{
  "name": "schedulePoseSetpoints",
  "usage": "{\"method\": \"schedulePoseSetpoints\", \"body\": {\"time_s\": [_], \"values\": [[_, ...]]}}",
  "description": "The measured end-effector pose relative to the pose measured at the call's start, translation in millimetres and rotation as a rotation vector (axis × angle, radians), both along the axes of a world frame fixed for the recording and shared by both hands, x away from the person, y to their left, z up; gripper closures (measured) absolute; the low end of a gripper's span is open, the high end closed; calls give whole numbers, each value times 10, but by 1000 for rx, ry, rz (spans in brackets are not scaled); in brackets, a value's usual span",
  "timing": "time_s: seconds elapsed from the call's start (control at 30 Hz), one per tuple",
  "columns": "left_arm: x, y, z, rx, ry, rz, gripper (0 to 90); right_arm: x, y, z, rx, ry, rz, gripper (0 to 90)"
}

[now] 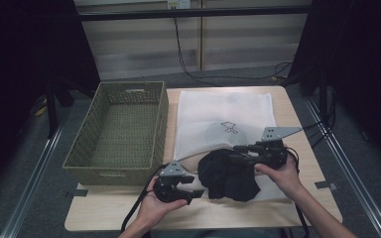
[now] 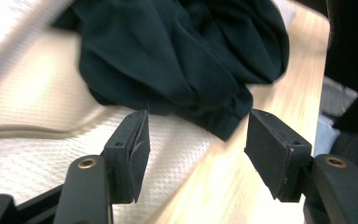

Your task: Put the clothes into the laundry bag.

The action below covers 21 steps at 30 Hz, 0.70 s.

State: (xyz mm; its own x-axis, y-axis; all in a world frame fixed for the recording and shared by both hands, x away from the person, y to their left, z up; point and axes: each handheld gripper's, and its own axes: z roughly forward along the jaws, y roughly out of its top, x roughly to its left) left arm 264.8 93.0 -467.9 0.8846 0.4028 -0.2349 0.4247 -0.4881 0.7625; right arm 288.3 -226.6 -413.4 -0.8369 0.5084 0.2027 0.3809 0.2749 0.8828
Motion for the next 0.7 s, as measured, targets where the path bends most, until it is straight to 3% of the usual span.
{"method": "schedulePoseSetpoints", "body": {"time_s": [0.07,0.13,0.33,0.47,0.57,0.6,0.7], "values": [[-8,-28,-8,-8,0,-33,400,-62,52,-58,-16,21,29,608],[-6,-46,-37,33,-12,-60,401,-104,106,-139,-32,42,56,609],[44,-81,-172,78,7,-73,470,-174,273,-371,-102,105,124,593],[54,-137,-233,125,-10,-64,444,-219,411,-483,-141,131,172,542],[65,-124,-272,143,-28,-68,435,-220,450,-543,-166,144,176,515],[56,-113,-301,129,-40,-70,434,-218,480,-597,-191,150,186,482],[52,-118,-298,141,-50,-83,409,-212,497,-645,-199,162,189,467]]}}
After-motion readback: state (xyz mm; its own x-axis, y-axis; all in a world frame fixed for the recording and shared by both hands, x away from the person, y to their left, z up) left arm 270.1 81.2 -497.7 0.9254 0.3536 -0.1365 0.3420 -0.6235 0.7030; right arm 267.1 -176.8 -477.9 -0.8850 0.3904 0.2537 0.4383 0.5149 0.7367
